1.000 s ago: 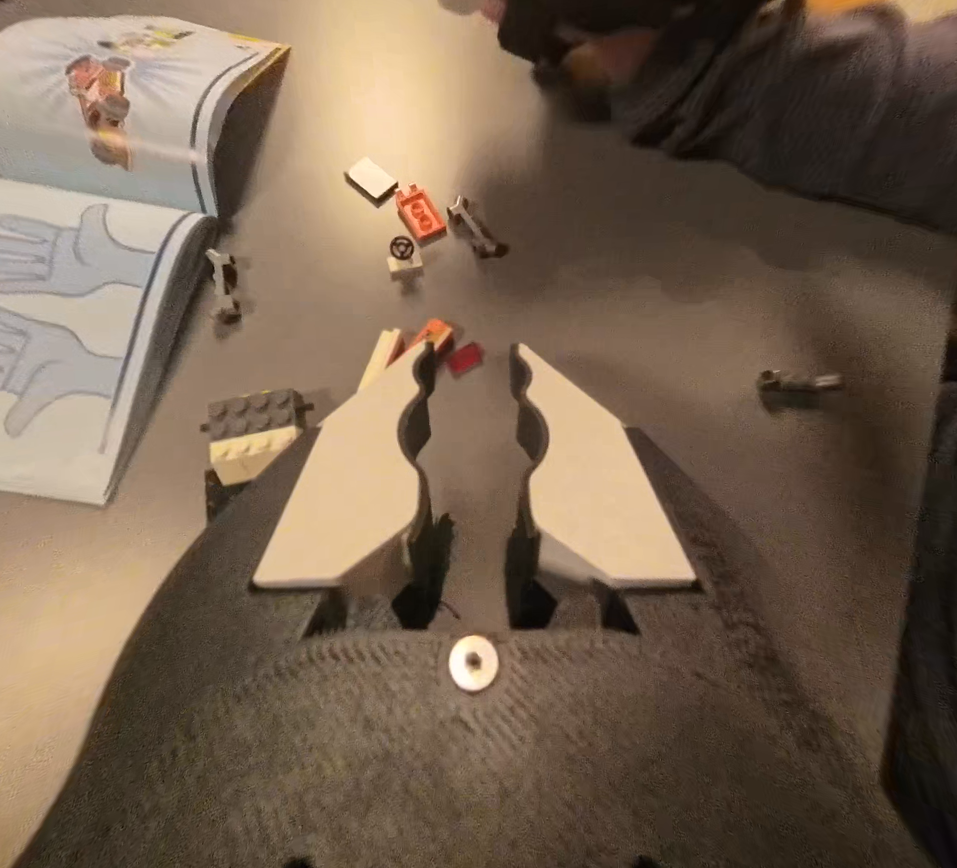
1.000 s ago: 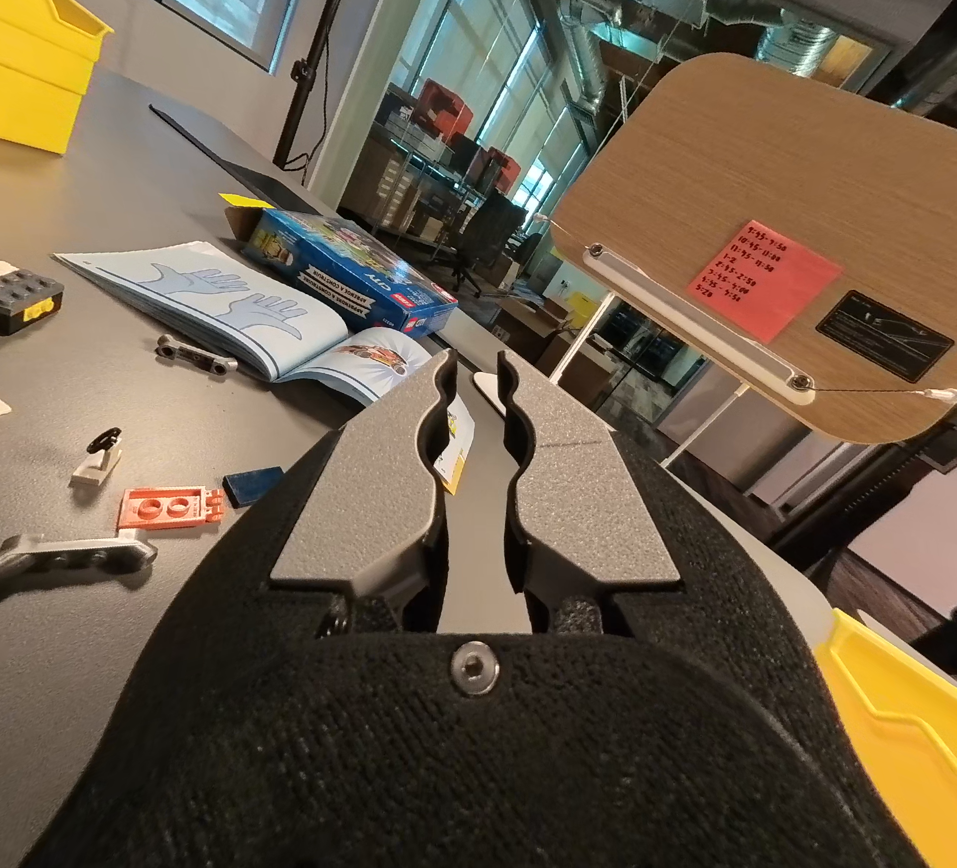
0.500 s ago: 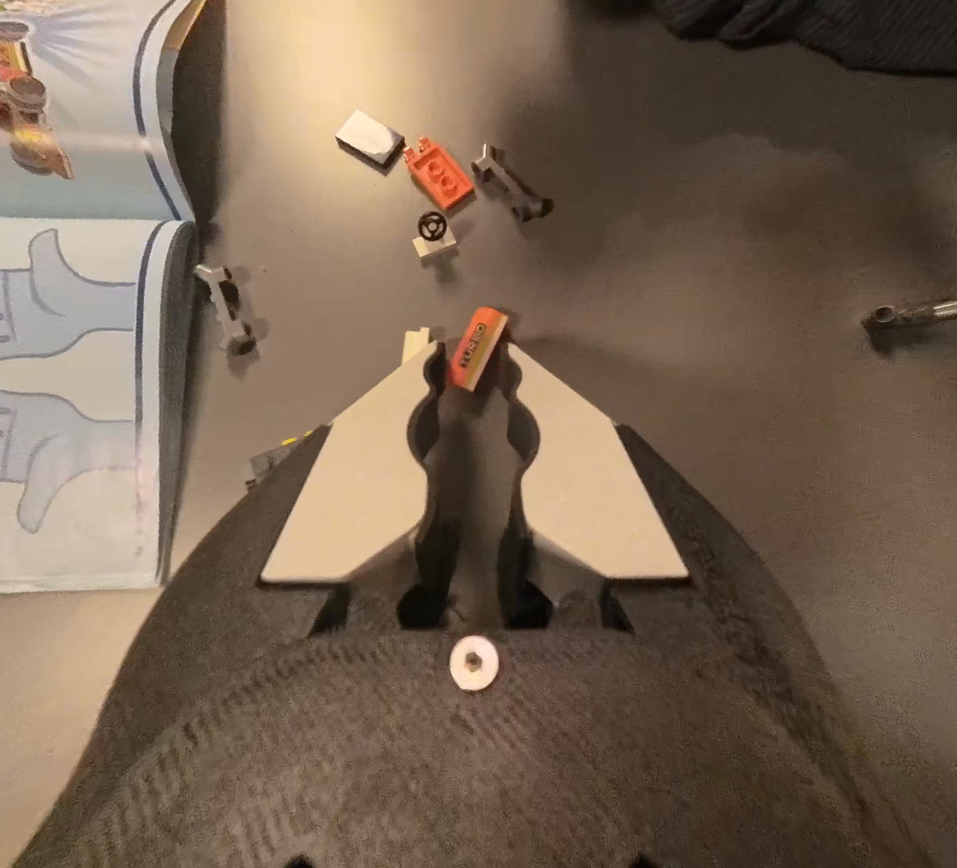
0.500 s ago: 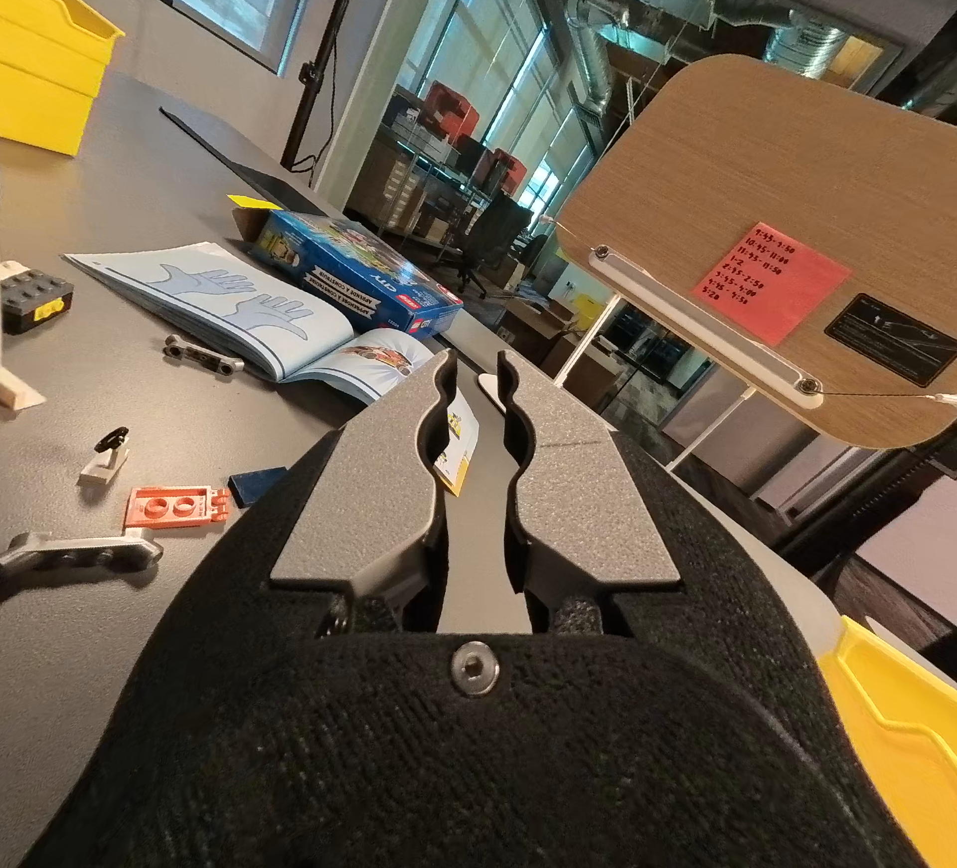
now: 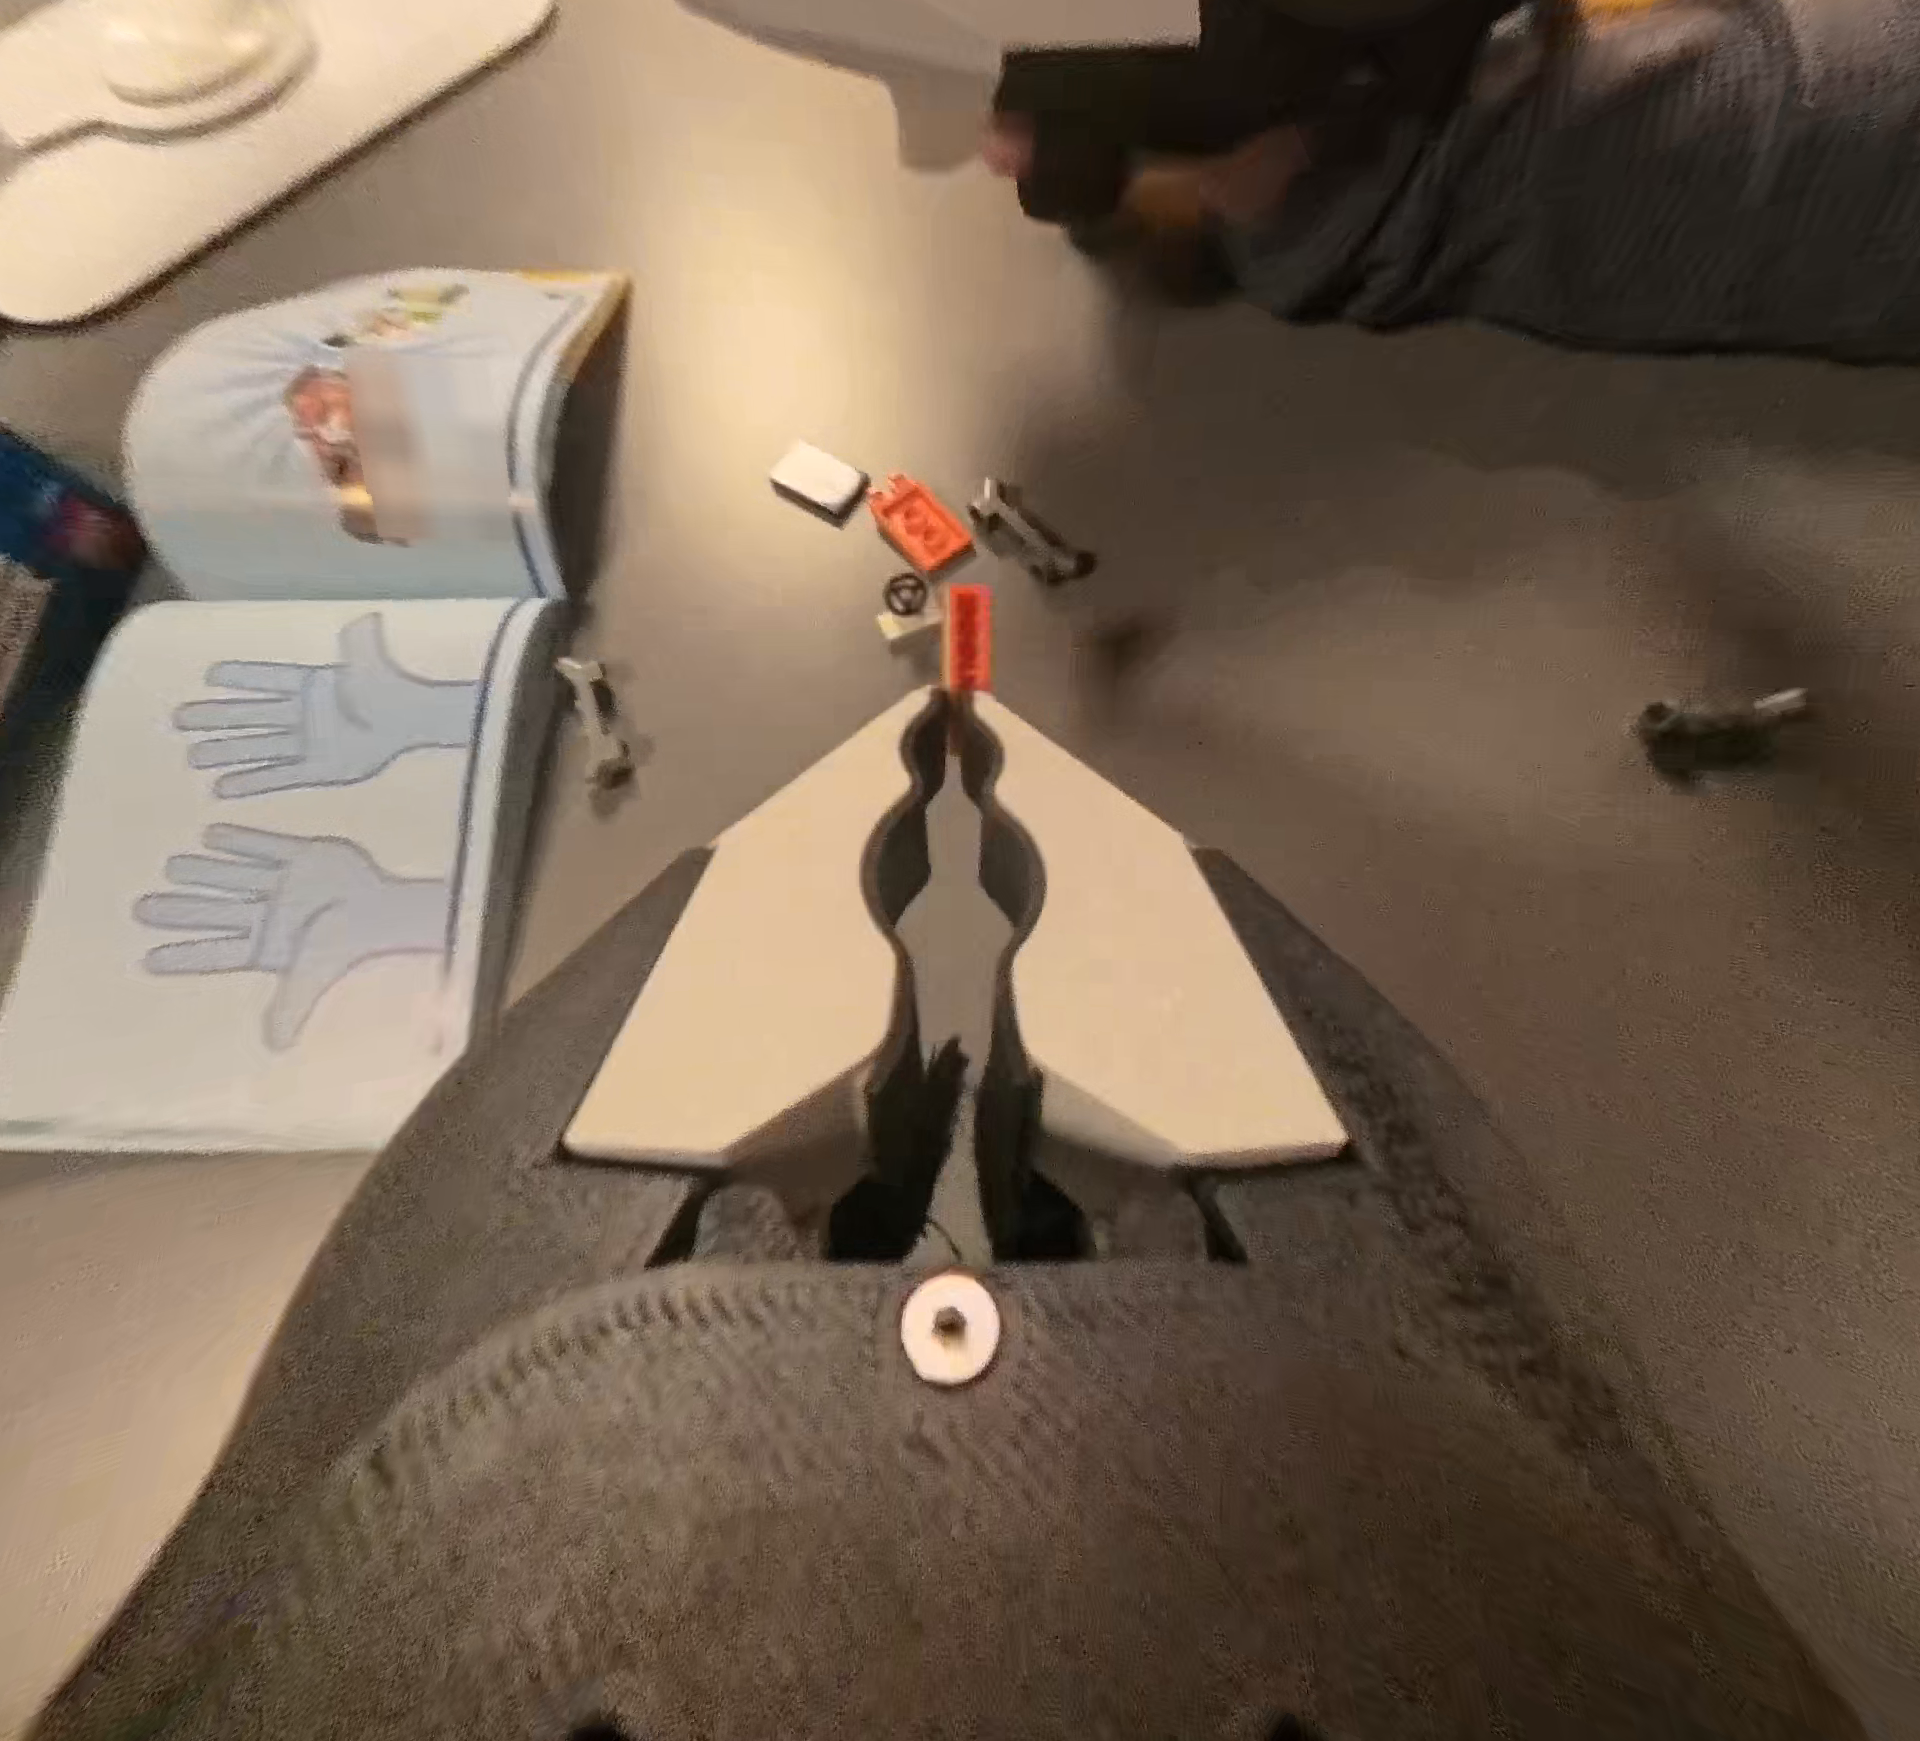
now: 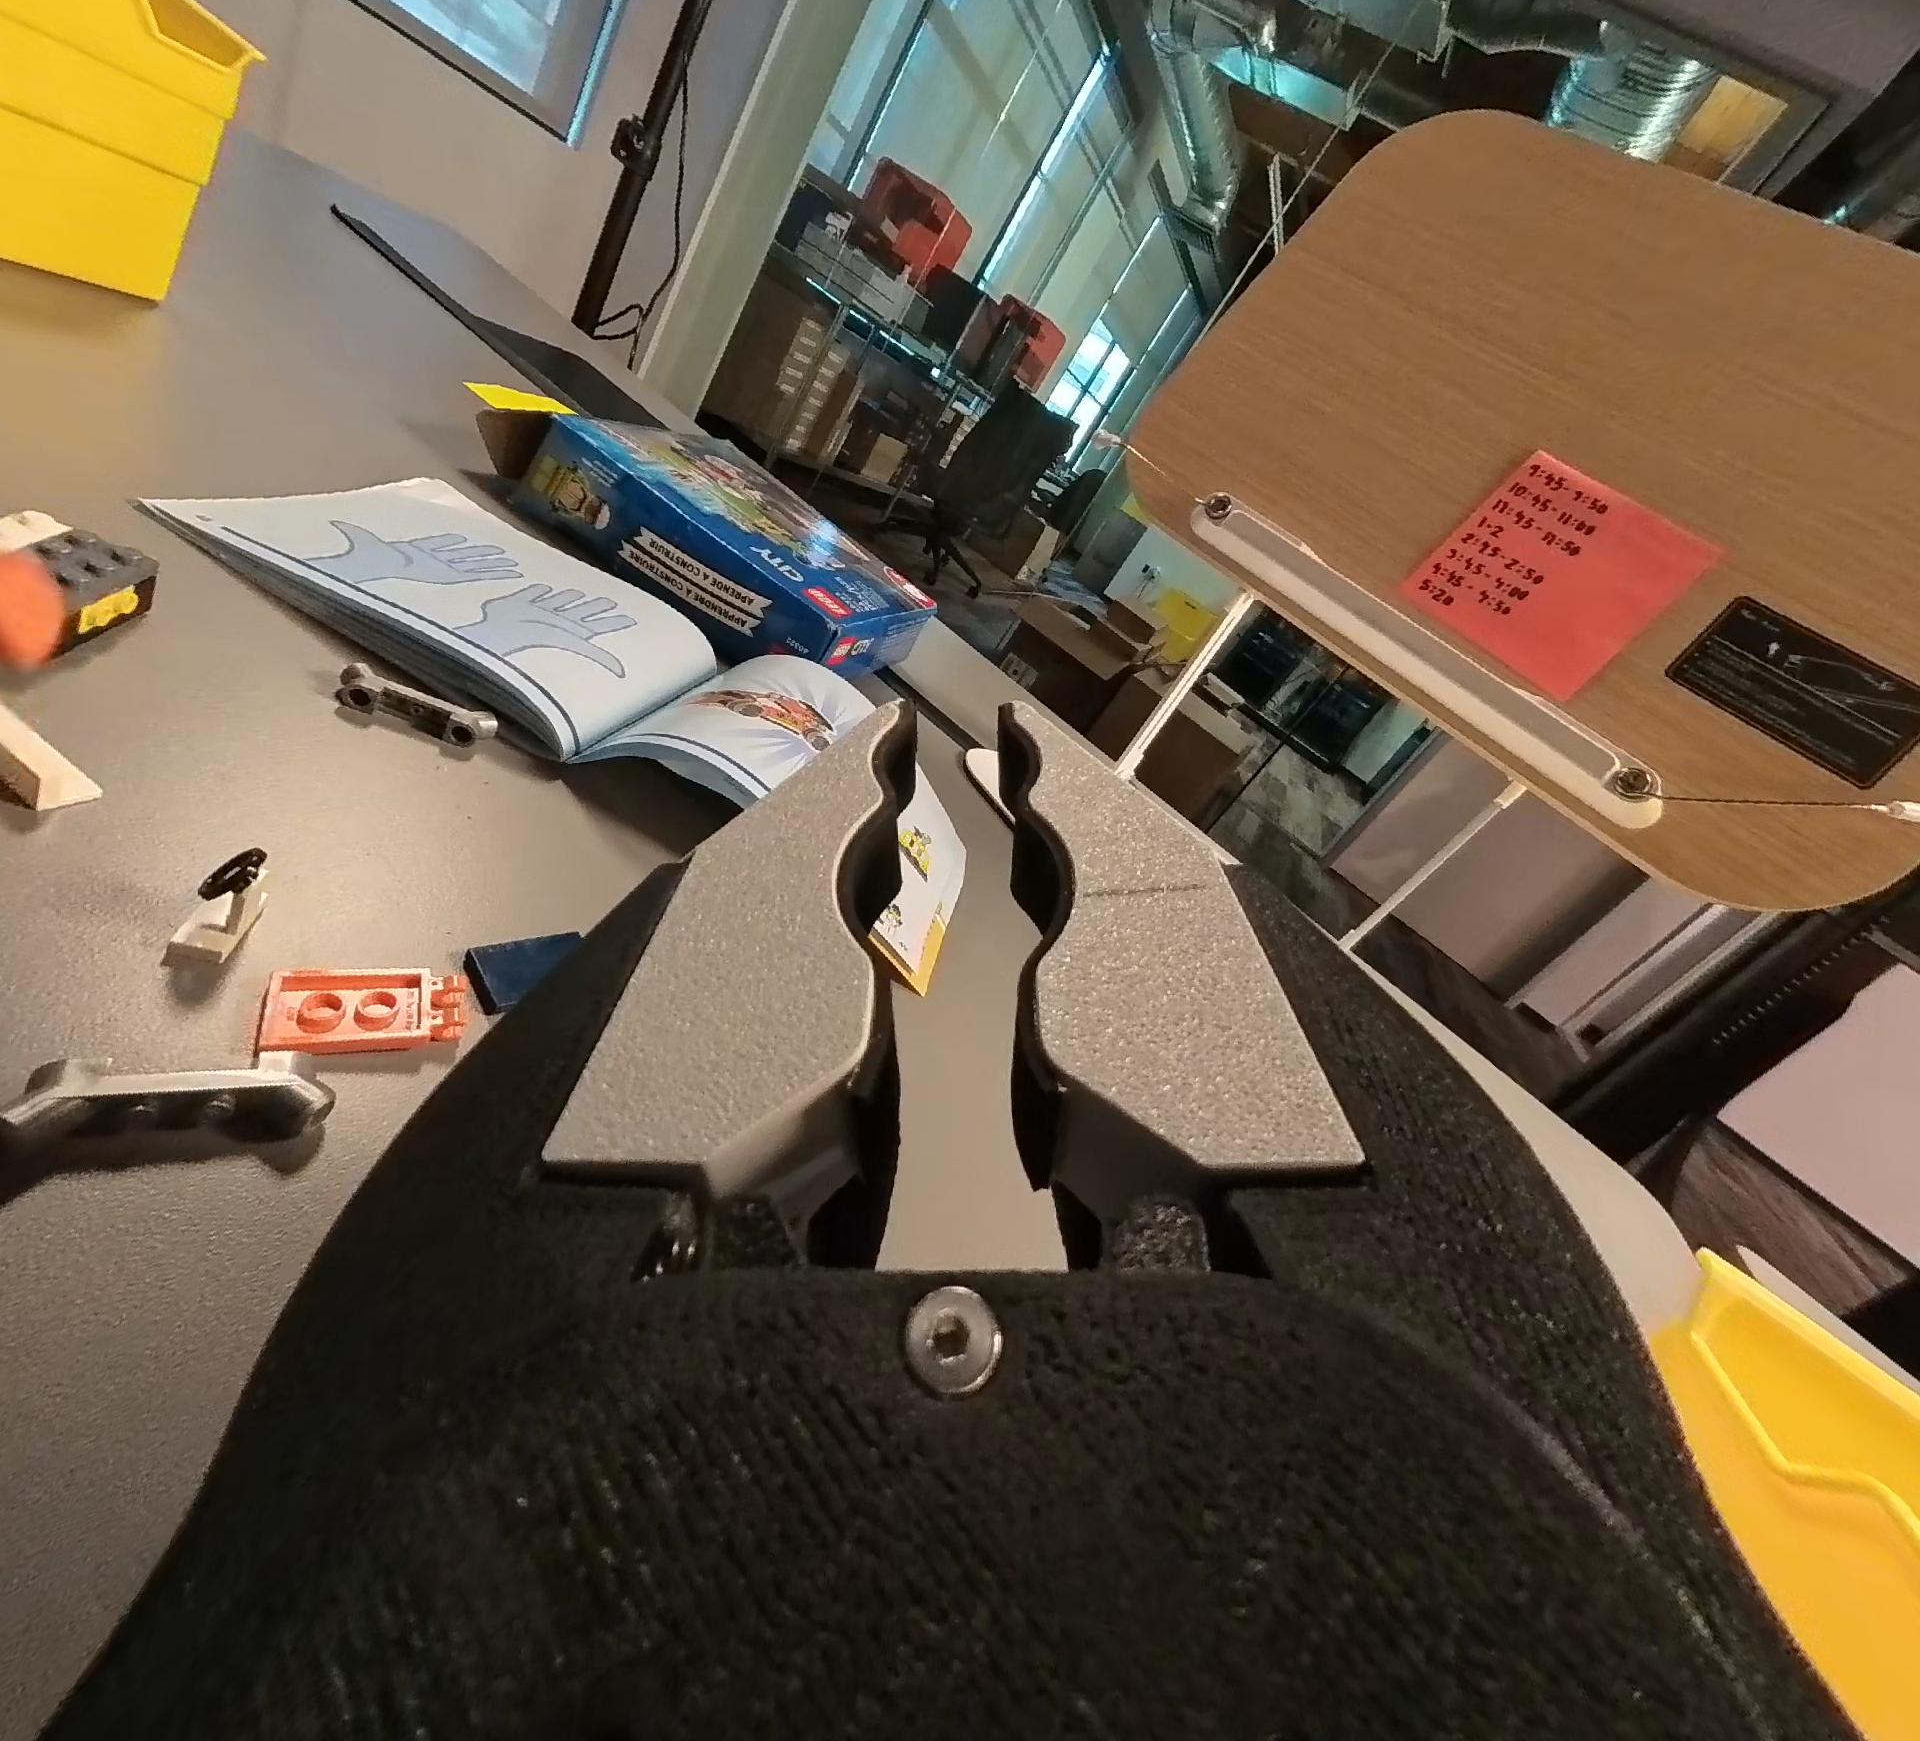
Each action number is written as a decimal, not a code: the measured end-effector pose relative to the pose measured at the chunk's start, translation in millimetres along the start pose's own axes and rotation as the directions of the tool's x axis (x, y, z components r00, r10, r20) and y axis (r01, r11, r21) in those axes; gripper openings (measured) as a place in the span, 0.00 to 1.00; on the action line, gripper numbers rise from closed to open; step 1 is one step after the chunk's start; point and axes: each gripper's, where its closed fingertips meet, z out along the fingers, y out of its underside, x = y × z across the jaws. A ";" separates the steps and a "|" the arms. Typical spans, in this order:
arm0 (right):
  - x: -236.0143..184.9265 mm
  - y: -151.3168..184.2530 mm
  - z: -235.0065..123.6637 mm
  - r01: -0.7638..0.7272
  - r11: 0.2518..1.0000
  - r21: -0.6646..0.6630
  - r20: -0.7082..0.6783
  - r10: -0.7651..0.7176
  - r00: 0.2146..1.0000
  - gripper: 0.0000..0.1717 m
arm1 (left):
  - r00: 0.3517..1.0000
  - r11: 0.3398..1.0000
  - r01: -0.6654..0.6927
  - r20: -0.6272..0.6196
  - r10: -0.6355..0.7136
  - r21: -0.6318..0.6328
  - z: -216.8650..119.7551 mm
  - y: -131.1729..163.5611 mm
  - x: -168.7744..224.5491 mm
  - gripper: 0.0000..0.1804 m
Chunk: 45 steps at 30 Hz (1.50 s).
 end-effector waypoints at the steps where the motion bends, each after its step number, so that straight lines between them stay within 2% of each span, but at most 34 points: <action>1: -0.3 0.1 0.1 0.001 1.000 -0.001 0.001 -0.001 1.000 0.08 | 0.999 0.999 0.009 0.045 -0.011 0.038 -10.0 -6.8 -4.7 0.00; 3: -1.0 0.2 0.4 0.005 1.000 -0.002 0.004 -0.005 1.000 0.08 | 0.985 0.993 0.020 0.168 -0.040 0.119 -37.9 -20.5 -14.6 0.00; 5: -1.4 0.1 0.5 0.006 1.000 -0.001 0.006 -0.006 1.000 0.08 | 0.926 0.977 0.031 0.363 -0.107 0.210 -81.5 -31.6 -30.3 0.00; 8: -2.0 0.2 1.0 0.007 1.000 -0.002 0.008 -0.007 1.000 0.08 | 0.740 0.945 0.076 0.617 -0.267 0.317 -163.7 -24.3 -59.5 0.00; 10: -2.7 0.2 1.4 0.012 1.000 -0.003 0.010 -0.012 1.000 0.08 | 0.590 0.930 0.186 0.721 -0.363 0.316 -212.1 4.4 -73.7 0.00; 12: -3.2 0.4 1.6 0.015 1.000 -0.004 0.011 -0.015 1.000 0.08 | 0.440 0.909 0.303 0.805 -0.399 0.285 -251.1 40.8 -79.4 0.00; 14: -2.9 0.2 1.4 0.013 1.000 -0.003 0.011 -0.013 1.000 0.08 | 0.339 0.872 0.426 0.852 -0.400 0.241 -274.4 77.1 -77.6 0.00; 15: -2.7 0.2 1.4 0.012 1.000 -0.003 0.010 -0.012 1.000 0.08 | 0.316 0.849 0.476 0.856 -0.409 0.230 -279.1 91.5 -75.3 0.00; 20: -3.2 0.4 1.8 0.015 1.000 -0.005 0.012 -0.015 1.000 0.08 | 0.283 0.720 0.681 0.857 -0.430 0.137 -267.9 150.8 -59.2 0.00; 21: -3.2 0.4 1.8 0.015 1.000 -0.005 0.012 -0.015 1.000 0.08 | 0.297 0.712 0.692 0.852 -0.431 0.118 -262.5 155.6 -57.0 0.03; 22: -3.2 0.4 1.8 0.014 1.000 -0.004 0.012 -0.014 1.000 0.08 | 0.320 0.723 0.682 0.842 -0.434 0.113 -257.2 155.0 -57.2 0.11; 24: -2.9 0.2 1.5 0.012 1.000 -0.002 0.011 -0.012 1.000 0.08 | 0.328 0.774 0.620 0.853 -0.405 0.130 -257.7 145.4 -63.1 0.20; 25: -2.9 0.0 1.5 0.012 1.000 -0.002 0.012 -0.012 1.000 0.08 | 0.311 0.816 0.561 0.877 -0.366 0.142 -264.1 135.5 -67.2 0.25; 28: -3.5 0.1 1.7 0.015 1.000 -0.003 0.015 -0.015 1.000 0.08 | 0.310 0.942 0.289 0.914 -0.261 0.171 -277.2 78.6 -69.3 0.27; 29: -3.9 0.3 1.9 0.016 1.000 -0.004 0.016 -0.016 1.000 0.08 | 0.347 0.962 0.175 0.901 -0.261 0.212 -272.5 49.8 -65.9 0.25; 31: -4.2 0.5 2.0 0.019 1.000 -0.006 0.017 -0.019 1.000 0.08 | 0.543 0.956 -0.024 0.806 -0.234 0.293 -237.9 -9.9 -48.9 0.23; 33: -4.1 0.1 1.6 0.017 1.000 -0.003 0.017 -0.017 1.000 0.08 | 0.742 0.957 -0.078 0.657 -0.132 0.280 -182.5 -39.8 -28.8 0.22; 35: -3.6 -0.3 1.3 0.013 1.000 -0.002 0.015 -0.013 1.000 0.08 | 0.872 0.993 -0.063 0.489 0.007 0.098 -118.0 -28.7 -15.4 0.24; 37: -3.8 -0.2 1.2 0.014 1.000 -0.002 0.016 -0.014 1.000 0.08 | 0.934 0.992 -0.085 0.340 0.111 -0.089 -65.2 -2.8 -8.6 0.27; 38: -4.2 -0.1 1.2 0.015 1.000 -0.003 0.017 -0.015 1.000 0.08 | 0.955 0.990 -0.082 0.276 0.110 -0.111 -45.2 3.4 -5.9 0.28; 40: -4.8 0.0 1.3 0.018 1.000 -0.004 0.019 -0.018 1.000 0.08 | 0.991 0.996 -0.012 0.133 0.023 -0.084 -15.9 6.1 1.6 0.31; 42: -4.9 -0.1 1.2 0.019 1.000 -0.004 0.020 -0.019 1.000 0.08 | 0.994 0.996 0.040 0.100 -0.032 -0.078 -0.8 9.7 -6.6 0.28; 45: -4.9 0.0 1.3 0.019 1.000 -0.005 0.018 -0.019 1.000 0.08 | 0.997 0.989 0.059 0.065 -0.051 -0.137 13.5 21.8 -11.6 0.25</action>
